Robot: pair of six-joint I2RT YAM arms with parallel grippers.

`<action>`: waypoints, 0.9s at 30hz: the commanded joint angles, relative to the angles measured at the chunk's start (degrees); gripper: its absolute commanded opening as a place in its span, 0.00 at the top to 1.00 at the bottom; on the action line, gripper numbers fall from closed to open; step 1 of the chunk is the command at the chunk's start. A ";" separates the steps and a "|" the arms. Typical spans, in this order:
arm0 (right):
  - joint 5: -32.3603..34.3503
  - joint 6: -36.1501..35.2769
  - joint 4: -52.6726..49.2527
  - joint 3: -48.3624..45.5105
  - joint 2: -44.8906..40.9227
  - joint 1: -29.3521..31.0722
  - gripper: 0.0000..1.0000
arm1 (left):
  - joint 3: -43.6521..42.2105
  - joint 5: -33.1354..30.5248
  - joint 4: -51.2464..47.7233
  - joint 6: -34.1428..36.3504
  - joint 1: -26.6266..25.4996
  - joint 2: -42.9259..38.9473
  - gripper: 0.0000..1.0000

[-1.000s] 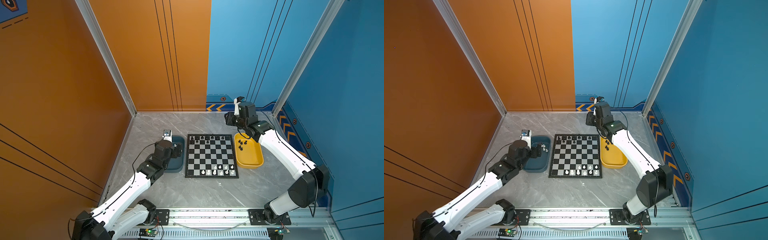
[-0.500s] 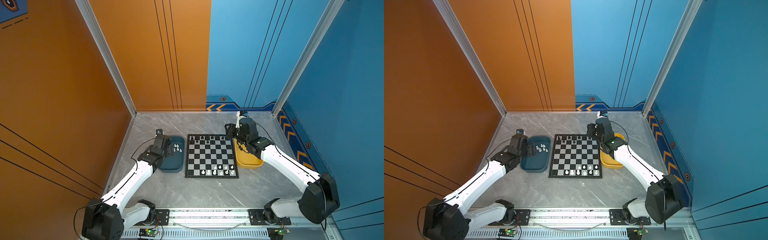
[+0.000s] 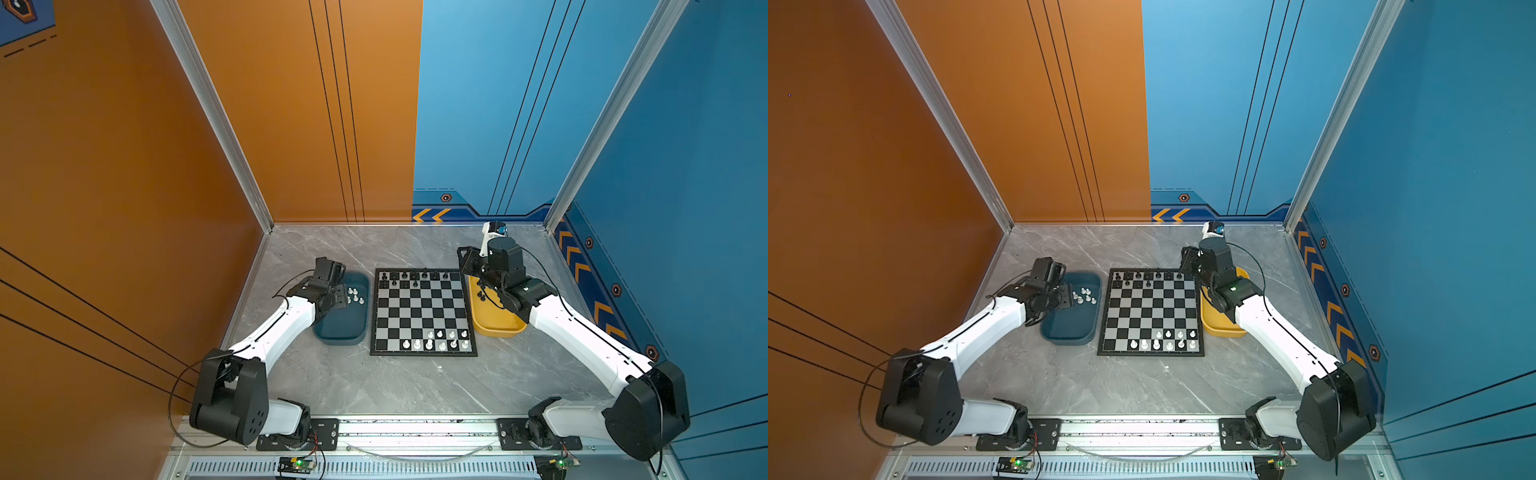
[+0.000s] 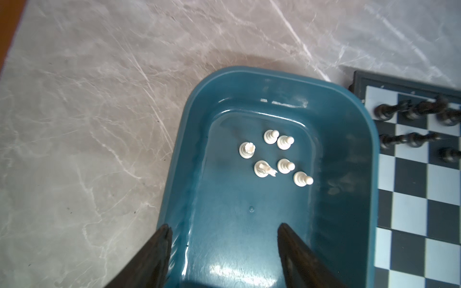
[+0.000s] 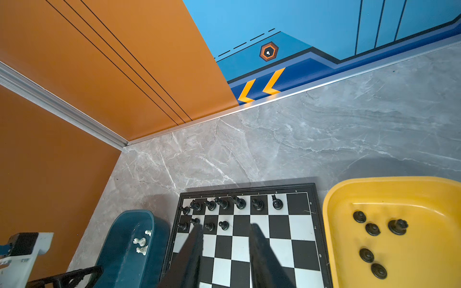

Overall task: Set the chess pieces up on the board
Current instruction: 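Lift the right gripper over the yellow tray while the left moves over the teal tray, then lower the left gripper into the teal tray and grasp a white pawn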

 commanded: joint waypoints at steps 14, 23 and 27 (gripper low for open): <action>0.19 -0.76 1.75 -0.56 0.93 -1.02 0.67 | 10.60 5.19 -0.86 0.99 2.54 15.53 0.42; -0.59 -0.49 2.35 -0.23 2.47 -1.41 0.67 | 12.01 5.39 -0.33 1.07 3.12 20.00 0.48; -0.79 -0.32 2.59 -0.19 2.92 -1.59 0.66 | 11.75 5.73 0.98 1.03 3.70 20.68 0.52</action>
